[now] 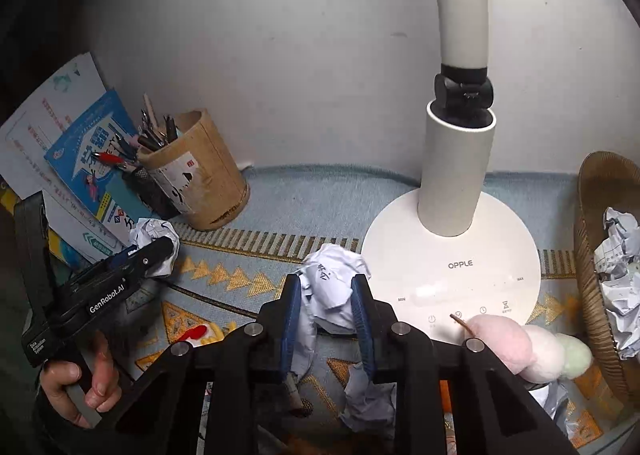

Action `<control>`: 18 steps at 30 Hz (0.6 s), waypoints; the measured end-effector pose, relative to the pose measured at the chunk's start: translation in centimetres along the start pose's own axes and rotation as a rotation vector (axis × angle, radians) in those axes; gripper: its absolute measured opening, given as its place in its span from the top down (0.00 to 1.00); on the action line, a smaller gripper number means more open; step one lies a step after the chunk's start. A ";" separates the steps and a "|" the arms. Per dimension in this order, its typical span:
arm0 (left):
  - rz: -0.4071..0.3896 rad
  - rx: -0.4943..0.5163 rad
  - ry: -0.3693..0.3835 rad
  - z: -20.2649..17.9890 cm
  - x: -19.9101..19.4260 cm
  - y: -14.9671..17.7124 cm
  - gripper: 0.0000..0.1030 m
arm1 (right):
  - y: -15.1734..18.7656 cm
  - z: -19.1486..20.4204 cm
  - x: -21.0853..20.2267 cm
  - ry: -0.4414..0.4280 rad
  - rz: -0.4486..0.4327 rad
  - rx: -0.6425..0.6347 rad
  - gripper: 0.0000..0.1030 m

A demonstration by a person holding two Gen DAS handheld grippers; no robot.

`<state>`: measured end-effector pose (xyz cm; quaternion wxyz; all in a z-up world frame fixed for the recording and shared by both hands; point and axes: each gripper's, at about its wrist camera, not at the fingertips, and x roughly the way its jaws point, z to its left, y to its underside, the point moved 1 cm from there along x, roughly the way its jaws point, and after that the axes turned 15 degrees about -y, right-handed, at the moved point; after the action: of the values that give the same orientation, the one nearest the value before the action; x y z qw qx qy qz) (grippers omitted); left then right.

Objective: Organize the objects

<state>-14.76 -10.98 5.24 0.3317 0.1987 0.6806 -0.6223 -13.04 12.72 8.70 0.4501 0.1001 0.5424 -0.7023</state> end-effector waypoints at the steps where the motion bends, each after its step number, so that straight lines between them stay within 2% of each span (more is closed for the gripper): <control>1: -0.019 0.006 0.017 -0.3 -1.5 0.2 0.66 | 0.2 0.2 -1.5 -0.001 -0.026 -0.004 0.77; 6: -0.086 0.028 0.131 -2.9 -8.4 2.9 0.66 | 3.2 -0.1 -8.7 -0.041 -0.118 0.012 0.77; 9: -0.106 0.032 0.177 -4.8 -10.8 4.6 0.66 | 3.7 -0.3 -9.4 -0.033 -0.072 0.008 0.74; 10: -0.113 0.038 0.168 -5.1 -10.9 5.0 0.66 | 3.7 -0.4 -8.9 -0.018 -0.044 0.015 0.65; 11: -0.110 0.042 0.159 -5.4 -11.0 5.6 0.66 | 3.5 -0.4 -8.2 -0.017 -0.028 0.024 0.47; 13: -0.085 0.036 0.167 -5.3 -10.5 6.0 0.66 | 3.1 -0.8 -6.6 -0.036 -0.010 0.036 0.27; 18: -0.047 0.030 0.210 -5.3 -9.2 8.0 0.66 | 1.0 -1.6 1.4 -0.043 0.135 0.133 0.28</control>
<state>-3.93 -3.33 5.94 0.2410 0.2516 0.7068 -0.6157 -13.59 13.33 6.53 0.5002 0.1512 0.4767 -0.7069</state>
